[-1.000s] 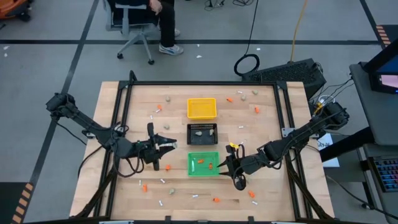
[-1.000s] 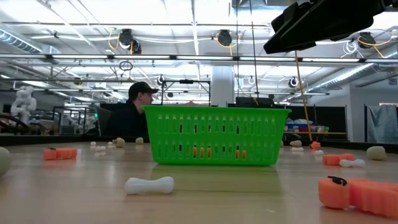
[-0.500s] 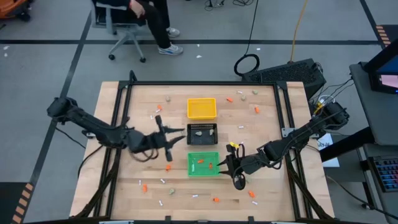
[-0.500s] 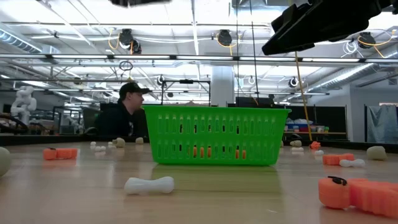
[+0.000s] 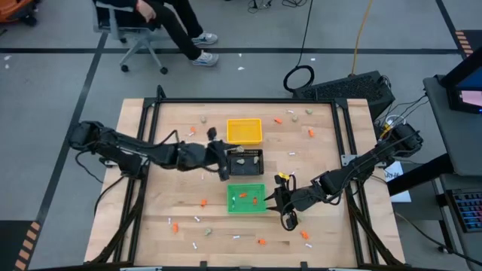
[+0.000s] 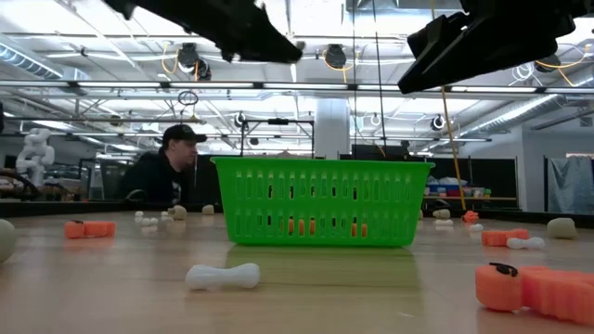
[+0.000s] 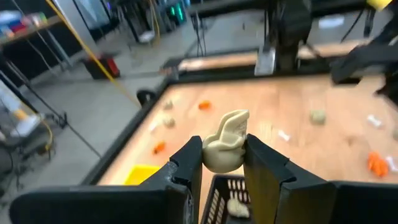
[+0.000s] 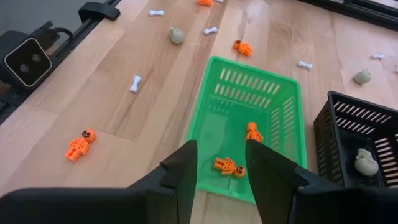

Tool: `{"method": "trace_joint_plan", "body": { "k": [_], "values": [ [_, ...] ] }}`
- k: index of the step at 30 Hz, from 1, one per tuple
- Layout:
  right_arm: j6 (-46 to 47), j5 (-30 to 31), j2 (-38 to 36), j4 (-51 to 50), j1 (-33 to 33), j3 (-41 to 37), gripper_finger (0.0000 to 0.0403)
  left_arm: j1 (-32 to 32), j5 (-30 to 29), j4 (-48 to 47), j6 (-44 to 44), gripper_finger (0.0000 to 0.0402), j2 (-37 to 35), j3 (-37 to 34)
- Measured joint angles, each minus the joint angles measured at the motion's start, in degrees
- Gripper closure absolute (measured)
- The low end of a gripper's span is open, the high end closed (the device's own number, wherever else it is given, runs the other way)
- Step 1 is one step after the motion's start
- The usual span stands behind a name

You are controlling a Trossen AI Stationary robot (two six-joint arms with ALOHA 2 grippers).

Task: Sort Halloween decoration
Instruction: Put the gray skull toy into the black basket

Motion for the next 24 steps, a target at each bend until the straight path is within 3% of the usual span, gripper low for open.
{"method": "trace_joint_plan", "body": {
  "k": [5, 10, 17, 24],
  "values": [
    [0.1, 0.0, 0.0, -0.4, 0.0, 0.0, 0.0280, 4.1, 5.7, -9.1, -4.8, 0.0311, 4.8, 4.5],
    [0.8, 0.0, 0.0, -1.2, 0.0, 0.0, 0.0280, 7.5, 13.7, -12.4, -10.1, 0.0311, 10.5, 7.3],
    [1.7, 0.0, 0.0, -2.4, 0.0, 0.0, 0.0280, 10.0, 17.9, -17.2, -14.1, 0.0304, 15.3, 8.1],
    [1.7, 0.0, 0.0, -2.8, 0.0, 0.0, 0.0280, 10.2, 18.1, -21.5, -13.9, 0.0300, 16.1, 8.1]
  ]
}}
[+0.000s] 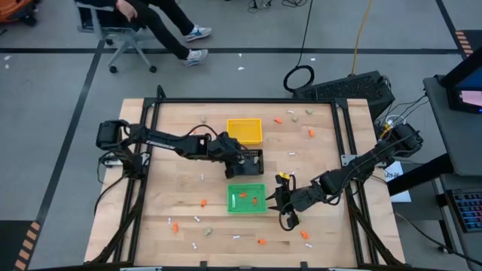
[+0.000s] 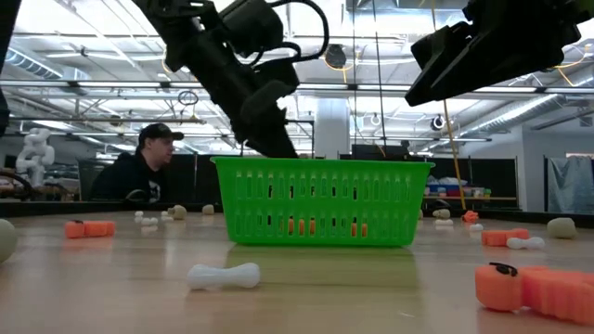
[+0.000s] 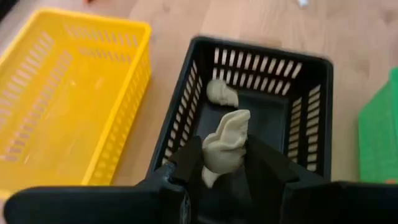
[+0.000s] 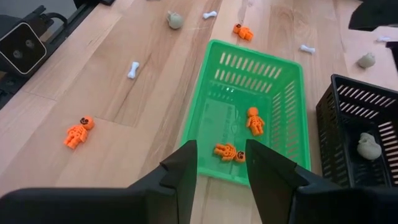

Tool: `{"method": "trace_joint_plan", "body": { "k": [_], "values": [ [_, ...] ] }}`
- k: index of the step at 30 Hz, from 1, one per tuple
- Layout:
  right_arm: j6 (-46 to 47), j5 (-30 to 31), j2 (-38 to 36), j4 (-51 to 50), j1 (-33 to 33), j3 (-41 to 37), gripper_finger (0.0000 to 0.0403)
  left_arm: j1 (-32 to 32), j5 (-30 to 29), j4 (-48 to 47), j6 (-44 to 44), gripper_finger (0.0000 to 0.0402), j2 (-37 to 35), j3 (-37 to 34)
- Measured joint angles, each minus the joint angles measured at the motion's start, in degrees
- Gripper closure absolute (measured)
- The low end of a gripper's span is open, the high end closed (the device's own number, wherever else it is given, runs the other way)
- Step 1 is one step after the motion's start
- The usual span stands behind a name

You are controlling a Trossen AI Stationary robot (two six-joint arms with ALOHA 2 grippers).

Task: Sort Halloween decoration
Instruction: Put the gray skull toy into the black basket, then put the orange skeleton toy into the green basket

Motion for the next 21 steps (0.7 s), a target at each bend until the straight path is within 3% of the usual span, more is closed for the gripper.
{"method": "trace_joint_plan", "body": {
  "k": [13, 21],
  "values": [
    [0.2, 0.0, 0.0, -0.1, 0.0, 0.0, 0.0280, -0.1, 0.5, -2.2, 1.3, 0.0292, 0.1, 0.0],
    [1.8, 0.0, 0.0, 0.3, 0.0, 0.0, 0.0280, -0.9, 0.6, -2.1, -1.7, 0.0191, 0.1, 0.0]
  ]
}}
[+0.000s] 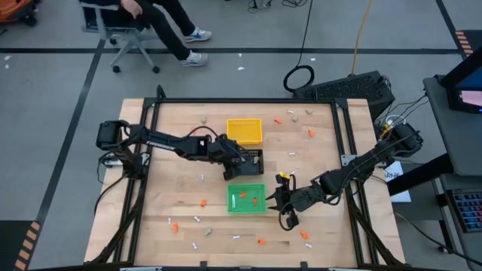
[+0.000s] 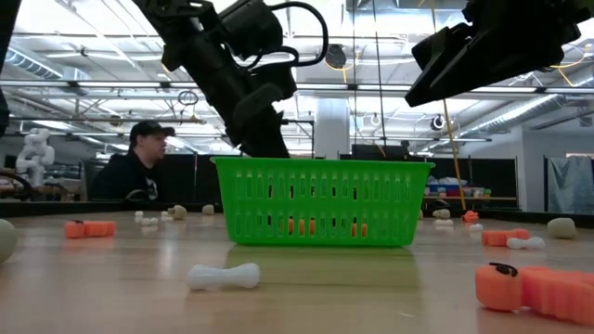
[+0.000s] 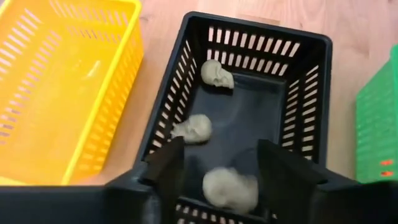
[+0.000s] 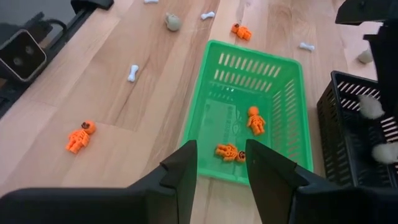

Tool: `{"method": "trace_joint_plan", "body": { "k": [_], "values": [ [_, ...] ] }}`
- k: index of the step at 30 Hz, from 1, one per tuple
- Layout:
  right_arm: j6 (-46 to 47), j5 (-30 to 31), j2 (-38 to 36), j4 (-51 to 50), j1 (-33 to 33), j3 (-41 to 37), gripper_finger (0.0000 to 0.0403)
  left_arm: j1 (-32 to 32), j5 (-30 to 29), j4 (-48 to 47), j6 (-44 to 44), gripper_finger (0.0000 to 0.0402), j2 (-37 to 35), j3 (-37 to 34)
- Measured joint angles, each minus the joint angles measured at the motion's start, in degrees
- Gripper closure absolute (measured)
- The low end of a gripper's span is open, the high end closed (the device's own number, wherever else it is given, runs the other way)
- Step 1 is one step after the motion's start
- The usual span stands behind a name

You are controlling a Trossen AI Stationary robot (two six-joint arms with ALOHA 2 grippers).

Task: Sort Halloween decoration
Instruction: Put the orange skeleton toy into the green basket

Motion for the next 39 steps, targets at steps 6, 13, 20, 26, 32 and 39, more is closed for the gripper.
{"method": "trace_joint_plan", "body": {
  "k": [6, 13, 20, 26, 32, 39],
  "values": [
    [1.5, 0.2, -0.5, 0.6, 0.0, 0.0, 0.0280, -0.1, 3.3, -0.3, -7.1, 0.0141, -1.3, 0.8],
    [4.9, 4.8, -3.1, -3.6, 0.0, 0.0, 0.0280, -4.0, -2.0, -0.4, -5.9, 0.0150, -7.9, 1.1],
    [11.7, 14.4, -6.1, -13.4, -0.1, 0.0, 0.0280, -8.1, -8.9, -2.3, -2.8, 0.0153, -12.5, 0.5],
    [15.9, 15.6, -7.0, -19.1, -0.2, 0.0, 0.0280, -9.5, -14.3, -2.1, -3.0, 0.0153, -14.4, -3.7],
    [23.7, 21.4, -7.0, -26.6, -2.8, 0.0, 0.0280, -9.7, -17.9, -0.2, -5.9, 0.0153, -15.5, -7.8],
    [28.9, 19.7, -8.1, -36.5, -12.9, 0.0, 0.0280, -9.7, -19.0, 1.4, -6.6, 0.0153, -15.5, -9.6]
  ]
}}
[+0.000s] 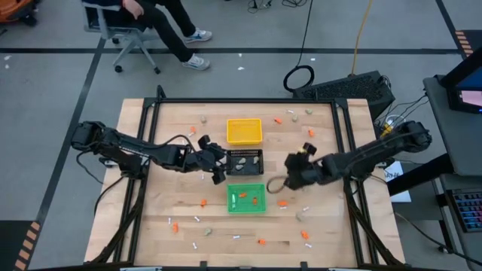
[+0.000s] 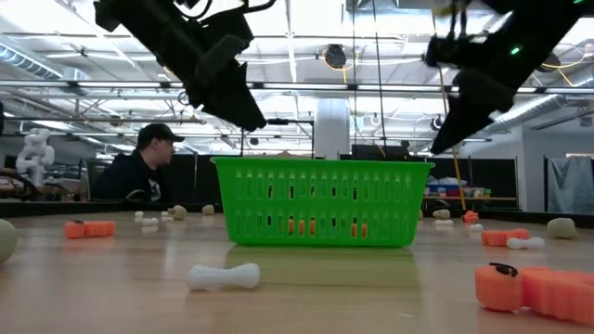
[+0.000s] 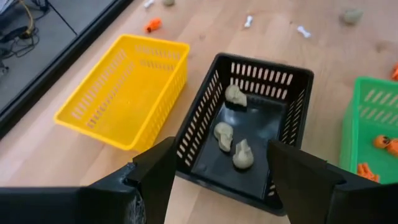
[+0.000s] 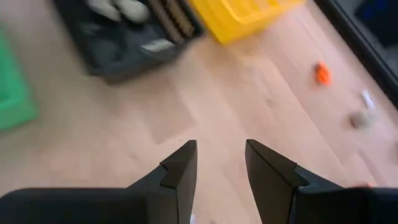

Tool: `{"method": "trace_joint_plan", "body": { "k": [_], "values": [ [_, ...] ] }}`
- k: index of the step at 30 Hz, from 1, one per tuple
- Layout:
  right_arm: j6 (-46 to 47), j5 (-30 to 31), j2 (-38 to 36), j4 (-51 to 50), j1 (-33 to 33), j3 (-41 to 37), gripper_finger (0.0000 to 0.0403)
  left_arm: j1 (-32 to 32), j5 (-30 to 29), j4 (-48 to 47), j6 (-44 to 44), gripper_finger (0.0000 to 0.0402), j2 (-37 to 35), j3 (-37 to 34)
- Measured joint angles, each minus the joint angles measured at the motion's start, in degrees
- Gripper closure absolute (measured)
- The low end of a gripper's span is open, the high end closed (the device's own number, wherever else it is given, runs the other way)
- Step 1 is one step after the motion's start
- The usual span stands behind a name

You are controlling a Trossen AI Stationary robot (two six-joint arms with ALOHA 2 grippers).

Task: Sort Halloween decoration
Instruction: Put the orange skeleton toy into the green basket

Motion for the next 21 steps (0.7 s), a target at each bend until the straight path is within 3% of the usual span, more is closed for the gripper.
{"method": "trace_joint_plan", "body": {
  "k": [6, 12, 21],
  "values": [
    [-6.1, -6.7, -2.1, -1.5, -12.9, 0.0, 0.0280, 0.0, -3.9, 0.2, -6.3, 0.0153, 0.0, -2.3],
    [-11.9, -10.8, -2.3, -2.8, -27.6, -0.2, 0.0280, -0.1, -5.6, 0.5, -4.9, 0.0153, 0.0, -3.0],
    [-7.5, -18.6, -2.3, -1.2, -40.6, -5.7, 0.0279, -0.1, -5.7, 5.6, 1.9, 0.0153, -0.3, -3.0]
  ]
}}
